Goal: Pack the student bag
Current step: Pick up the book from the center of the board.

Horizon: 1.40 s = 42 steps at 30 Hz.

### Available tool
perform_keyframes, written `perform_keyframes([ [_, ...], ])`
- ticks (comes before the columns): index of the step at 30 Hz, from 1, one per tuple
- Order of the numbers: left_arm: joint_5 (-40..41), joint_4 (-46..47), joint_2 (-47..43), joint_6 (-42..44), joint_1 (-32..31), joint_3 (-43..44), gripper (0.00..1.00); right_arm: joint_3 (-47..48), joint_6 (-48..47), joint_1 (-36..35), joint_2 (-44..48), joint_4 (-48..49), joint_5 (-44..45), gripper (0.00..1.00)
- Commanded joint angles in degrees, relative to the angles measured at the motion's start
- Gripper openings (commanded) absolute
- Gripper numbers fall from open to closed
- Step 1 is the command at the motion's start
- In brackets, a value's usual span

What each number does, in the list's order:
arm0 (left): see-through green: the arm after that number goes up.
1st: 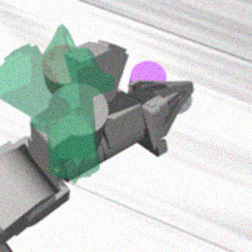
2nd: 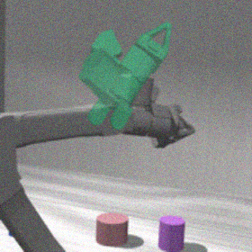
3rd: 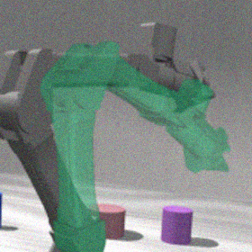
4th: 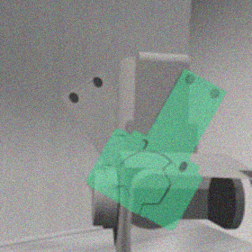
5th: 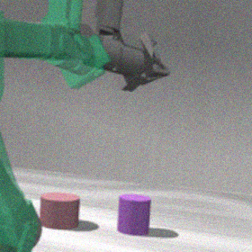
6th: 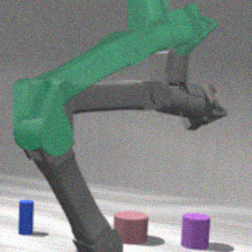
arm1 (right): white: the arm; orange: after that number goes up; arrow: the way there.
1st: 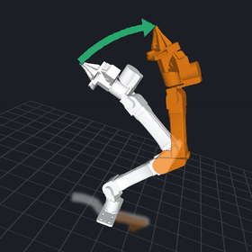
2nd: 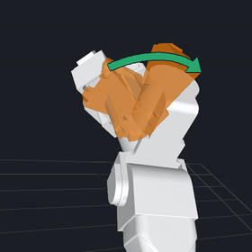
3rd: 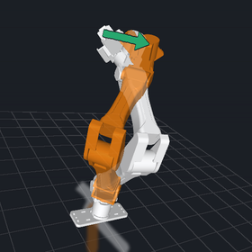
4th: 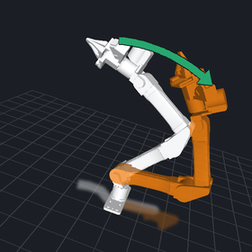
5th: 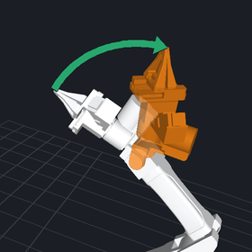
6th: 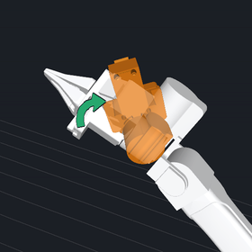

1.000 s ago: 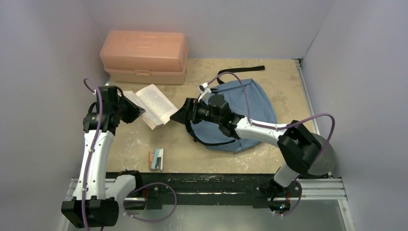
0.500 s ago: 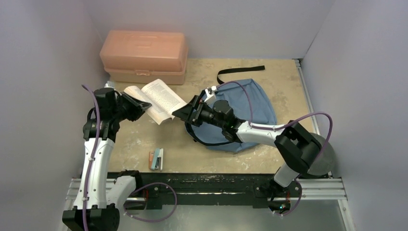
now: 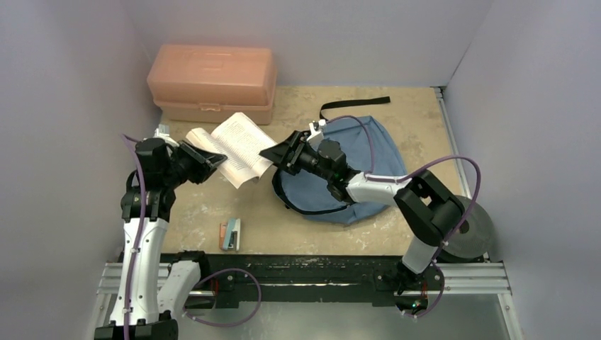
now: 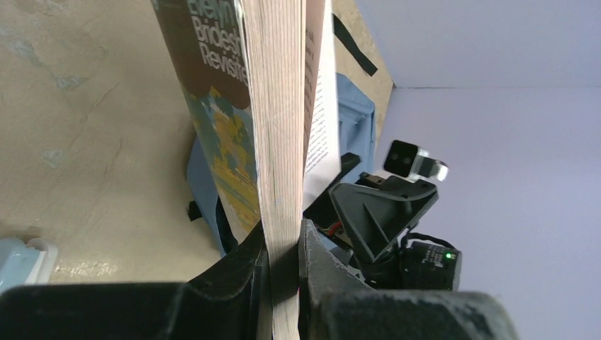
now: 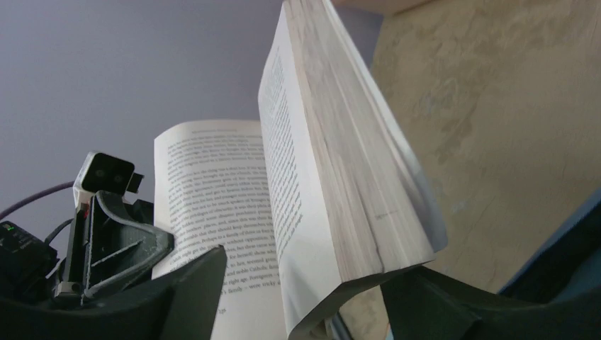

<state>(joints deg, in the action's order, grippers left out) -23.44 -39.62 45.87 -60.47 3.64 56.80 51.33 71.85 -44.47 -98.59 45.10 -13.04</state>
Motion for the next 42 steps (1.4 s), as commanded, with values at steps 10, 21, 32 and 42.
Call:
perform_keyframes([
  [10, -2.6, 22.5, 14.1, 7.7, 0.3, -9.6, 0.00, 8.0, -36.2, 0.4, -6.9, 12.0, -2.9, 0.08],
  [21, -1.4, 37.3, 21.0, 5.9, 0.2, -22.3, 0.08, 5.4, -54.2, -6.2, -8.5, 6.5, 0.8, 0.00],
  [32, 0.5, 38.7, 13.2, 5.9, 0.3, -28.6, 0.67, 4.4, -52.8, -7.5, -9.1, 4.9, 0.5, 0.00],
  [42, 0.7, 47.4, 9.2, 2.0, 0.2, -31.3, 1.00, 4.4, -54.4, -8.9, -9.0, 2.9, 1.6, 0.00],
])
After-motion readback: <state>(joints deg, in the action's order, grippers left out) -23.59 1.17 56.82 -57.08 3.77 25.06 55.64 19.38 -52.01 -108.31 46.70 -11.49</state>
